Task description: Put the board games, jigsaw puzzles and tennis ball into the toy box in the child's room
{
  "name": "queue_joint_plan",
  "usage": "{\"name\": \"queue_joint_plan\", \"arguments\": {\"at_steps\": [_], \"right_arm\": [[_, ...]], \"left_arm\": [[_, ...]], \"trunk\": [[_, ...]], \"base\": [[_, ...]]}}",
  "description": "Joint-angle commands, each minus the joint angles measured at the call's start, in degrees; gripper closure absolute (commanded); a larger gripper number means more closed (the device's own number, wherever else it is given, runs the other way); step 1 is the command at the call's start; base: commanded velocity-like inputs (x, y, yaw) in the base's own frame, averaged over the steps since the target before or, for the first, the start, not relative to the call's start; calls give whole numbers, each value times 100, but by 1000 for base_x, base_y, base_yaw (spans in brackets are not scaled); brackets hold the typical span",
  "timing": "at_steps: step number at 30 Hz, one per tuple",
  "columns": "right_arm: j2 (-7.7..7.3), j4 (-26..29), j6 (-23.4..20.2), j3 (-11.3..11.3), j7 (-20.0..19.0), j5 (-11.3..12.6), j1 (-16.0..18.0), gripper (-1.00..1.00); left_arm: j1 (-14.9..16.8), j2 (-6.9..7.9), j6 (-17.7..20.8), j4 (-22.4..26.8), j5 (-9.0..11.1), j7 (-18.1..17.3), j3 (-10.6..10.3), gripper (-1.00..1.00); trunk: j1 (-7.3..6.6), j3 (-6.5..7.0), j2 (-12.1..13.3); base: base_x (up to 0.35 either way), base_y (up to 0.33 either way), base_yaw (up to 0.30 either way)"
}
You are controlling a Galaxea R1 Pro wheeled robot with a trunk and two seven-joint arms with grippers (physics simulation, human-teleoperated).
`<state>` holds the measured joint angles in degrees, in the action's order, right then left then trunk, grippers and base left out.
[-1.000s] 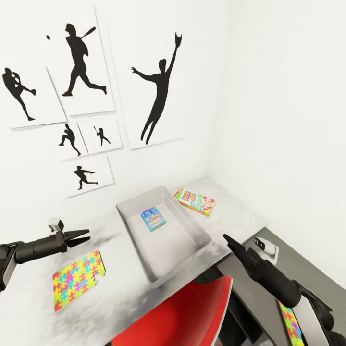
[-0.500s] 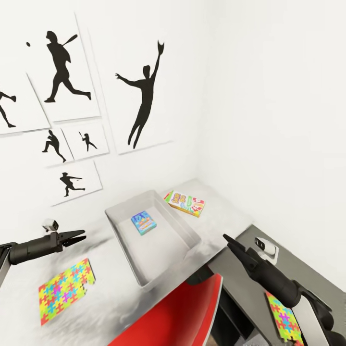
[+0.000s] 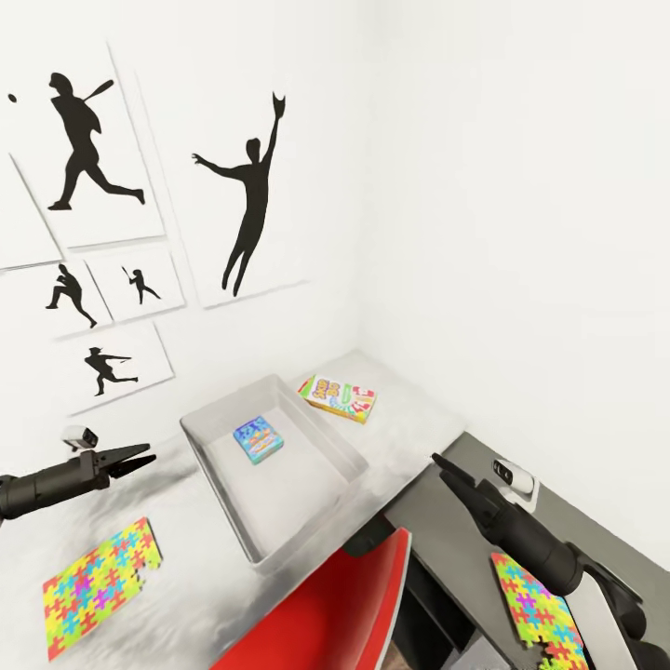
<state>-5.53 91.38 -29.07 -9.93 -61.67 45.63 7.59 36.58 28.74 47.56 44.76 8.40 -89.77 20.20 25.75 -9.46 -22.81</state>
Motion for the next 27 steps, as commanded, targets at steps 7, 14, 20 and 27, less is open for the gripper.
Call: {"name": "queue_joint_plan", "arguments": {"at_steps": [7,14,20,27], "right_arm": [[-1,-1,-46,0,-3,34,5,-100],[-1,-2,-46,4,-3,-46,5,-100],[-1,-5,-46,-1,-10,-289,5,-100],[-1,-6,-46,-4,-12,-343,5,-100]], "left_arm": [[-184,40,61,294,216,-23,1,-100],[-288,43,61,508,272,-23,-2,-100],[-320,43,62,559,297,-23,-1,-100],[-326,42,63,574,301,-23,-2,-100]], "trunk": [[4,48,-11],[4,107,-11],[4,157,-11],[4,216,-11]], "base": [[0,0,-164],[0,0,-164],[0,0,-164],[0,0,-164]]}}
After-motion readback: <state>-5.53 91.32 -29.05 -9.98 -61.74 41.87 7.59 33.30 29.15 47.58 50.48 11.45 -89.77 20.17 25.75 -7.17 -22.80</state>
